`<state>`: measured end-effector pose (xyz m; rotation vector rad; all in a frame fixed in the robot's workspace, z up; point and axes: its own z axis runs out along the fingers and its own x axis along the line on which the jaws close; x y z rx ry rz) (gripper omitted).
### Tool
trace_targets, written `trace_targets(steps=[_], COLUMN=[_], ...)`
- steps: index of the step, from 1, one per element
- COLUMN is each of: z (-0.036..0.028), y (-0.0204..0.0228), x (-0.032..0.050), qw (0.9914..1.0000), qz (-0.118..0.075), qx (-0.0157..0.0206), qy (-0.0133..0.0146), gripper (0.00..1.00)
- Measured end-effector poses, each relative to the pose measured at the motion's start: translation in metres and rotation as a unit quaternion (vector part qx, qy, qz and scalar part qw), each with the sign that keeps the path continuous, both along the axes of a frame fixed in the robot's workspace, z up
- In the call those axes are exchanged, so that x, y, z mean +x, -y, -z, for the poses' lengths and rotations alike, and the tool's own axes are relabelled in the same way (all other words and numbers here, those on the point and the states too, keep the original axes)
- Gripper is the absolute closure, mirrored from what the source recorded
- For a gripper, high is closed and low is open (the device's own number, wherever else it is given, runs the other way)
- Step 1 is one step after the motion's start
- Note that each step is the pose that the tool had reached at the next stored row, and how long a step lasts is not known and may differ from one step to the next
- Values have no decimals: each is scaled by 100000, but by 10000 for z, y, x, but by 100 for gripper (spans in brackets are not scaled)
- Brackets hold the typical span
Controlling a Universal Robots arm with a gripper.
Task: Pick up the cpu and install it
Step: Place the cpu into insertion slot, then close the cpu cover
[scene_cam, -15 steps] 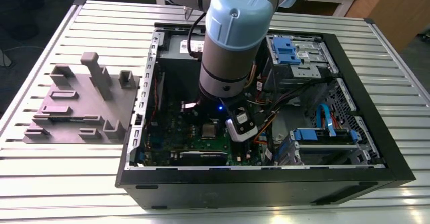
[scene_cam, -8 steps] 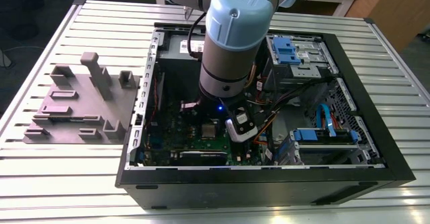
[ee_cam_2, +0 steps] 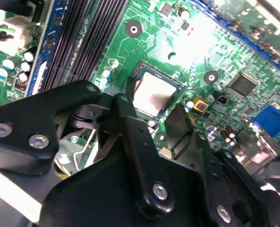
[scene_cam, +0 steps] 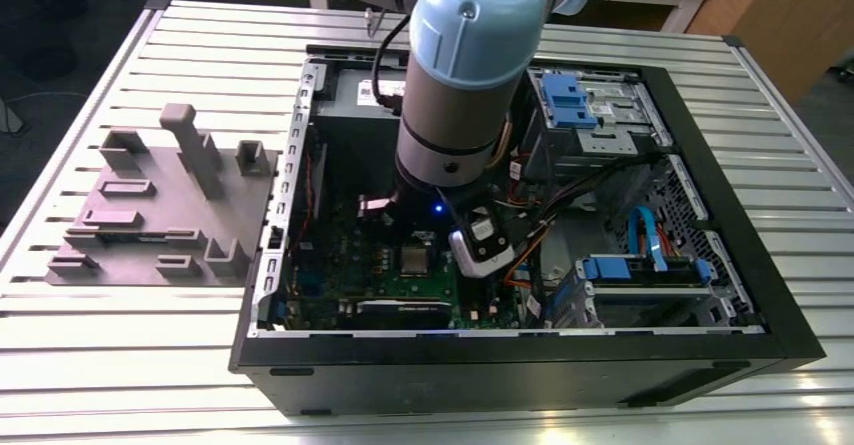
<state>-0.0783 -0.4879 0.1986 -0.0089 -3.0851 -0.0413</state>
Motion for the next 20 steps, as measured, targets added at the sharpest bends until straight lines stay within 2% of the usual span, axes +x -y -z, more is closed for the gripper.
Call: trace_targets(steps=[1,3,4,6,7,9,10,11,20], z=[-17,-48,-65,-89,-90,-90,-90,-90,-91], y=[0,0,0,0,0,-1,0,0,0], x=[0,0,0,0,0,0,0,0,0], qw=[100000,100000,100000,100000,100000,100000,100000,100000,100000], qz=[2,0,0,0,0,-1,1,0,2], qx=[5,3,3,2,11,17,14,9,6], qy=[-27,-88,-125,-194,-205,-207,-210,-212,-244], gripper=[48,60,60,72,72,84,84,89,89])
